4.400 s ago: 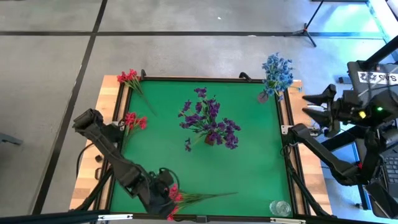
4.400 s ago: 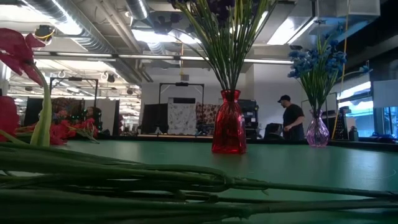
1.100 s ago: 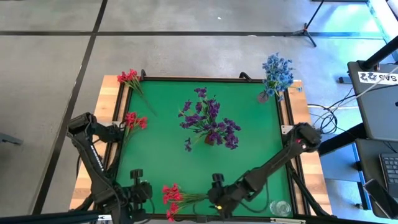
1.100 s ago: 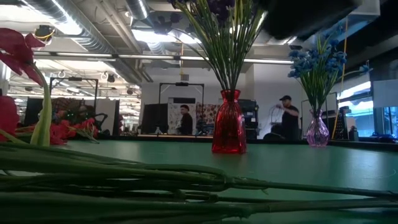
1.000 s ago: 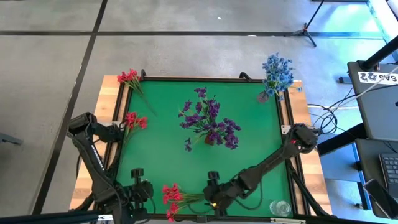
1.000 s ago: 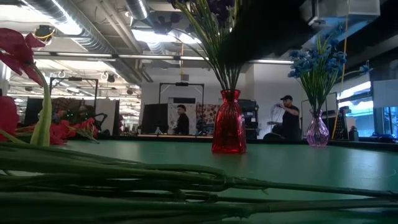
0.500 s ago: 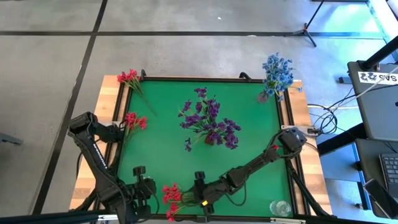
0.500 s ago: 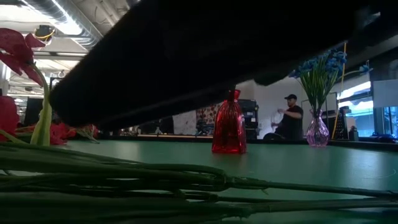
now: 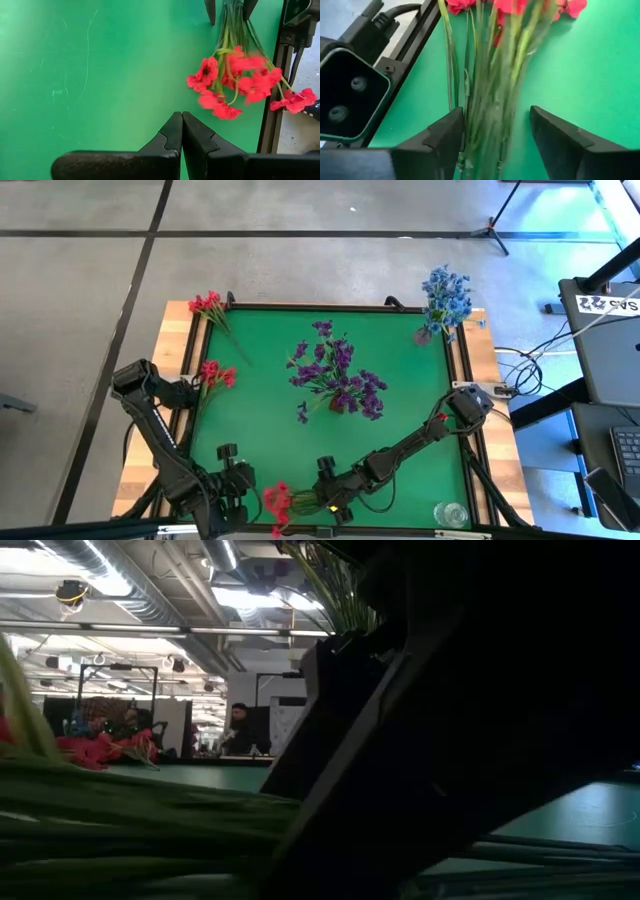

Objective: Sort flowers into vase by color
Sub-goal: Put the bottom red flowers into the transparent vase

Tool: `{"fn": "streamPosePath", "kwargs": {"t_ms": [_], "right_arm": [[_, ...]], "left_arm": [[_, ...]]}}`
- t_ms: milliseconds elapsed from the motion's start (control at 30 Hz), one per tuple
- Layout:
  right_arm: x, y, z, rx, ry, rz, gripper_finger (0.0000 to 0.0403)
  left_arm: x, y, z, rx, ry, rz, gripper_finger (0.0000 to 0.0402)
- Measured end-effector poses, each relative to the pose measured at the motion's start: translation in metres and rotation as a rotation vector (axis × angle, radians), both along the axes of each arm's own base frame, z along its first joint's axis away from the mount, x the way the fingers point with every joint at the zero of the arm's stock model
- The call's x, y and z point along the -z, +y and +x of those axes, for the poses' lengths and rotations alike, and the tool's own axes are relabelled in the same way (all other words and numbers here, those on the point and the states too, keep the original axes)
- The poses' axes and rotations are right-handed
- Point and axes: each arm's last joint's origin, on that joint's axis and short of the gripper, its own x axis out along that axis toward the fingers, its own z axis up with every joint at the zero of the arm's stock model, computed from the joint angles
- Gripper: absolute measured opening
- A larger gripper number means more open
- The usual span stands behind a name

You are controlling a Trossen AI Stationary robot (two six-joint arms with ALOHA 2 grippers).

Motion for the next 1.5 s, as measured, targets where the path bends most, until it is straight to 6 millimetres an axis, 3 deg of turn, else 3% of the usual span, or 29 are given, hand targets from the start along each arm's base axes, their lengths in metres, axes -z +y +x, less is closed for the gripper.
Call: {"fn": "streamPosePath", "kwargs": {"t_ms": [133,433,633,800,900,1000,1300,1500], "right_arm": [[0.000,-0.001,-0.001,0.001,0.014,0.003,0.0183],[-0.010,0.000,0.000,0.031,0.080,0.020,0.0016],[-0.048,0.003,0.004,0.050,0.183,-0.053,0.0021],[-0.087,0.011,0.011,-0.013,0.133,-0.089,0.0011],[-0.099,0.013,0.015,-0.019,0.068,-0.079,0.0017],[-0.094,0.012,0.021,-0.026,0.044,-0.078,0.0008],[-0.049,0.005,0.058,-0.032,-0.028,0.022,0.0007],[-0.025,-0.004,0.072,-0.007,-0.041,0.044,0.0010]], "left_arm": [[0.000,0.001,0.001,-0.005,0.000,0.000,0.0002],[0.000,0.002,0.002,-0.007,0.002,0.003,0.0002],[0.000,0.004,0.000,-0.007,0.020,0.032,0.0002],[0.000,0.006,0.000,-0.011,0.015,0.047,0.0002],[0.000,0.006,0.001,-0.015,-0.002,0.057,0.0002],[0.000,0.006,0.001,-0.018,-0.004,0.055,0.0002],[0.000,0.002,-0.003,-0.005,0.004,0.044,0.0002],[0.000,0.002,-0.004,-0.002,0.006,0.043,0.0002]]}}
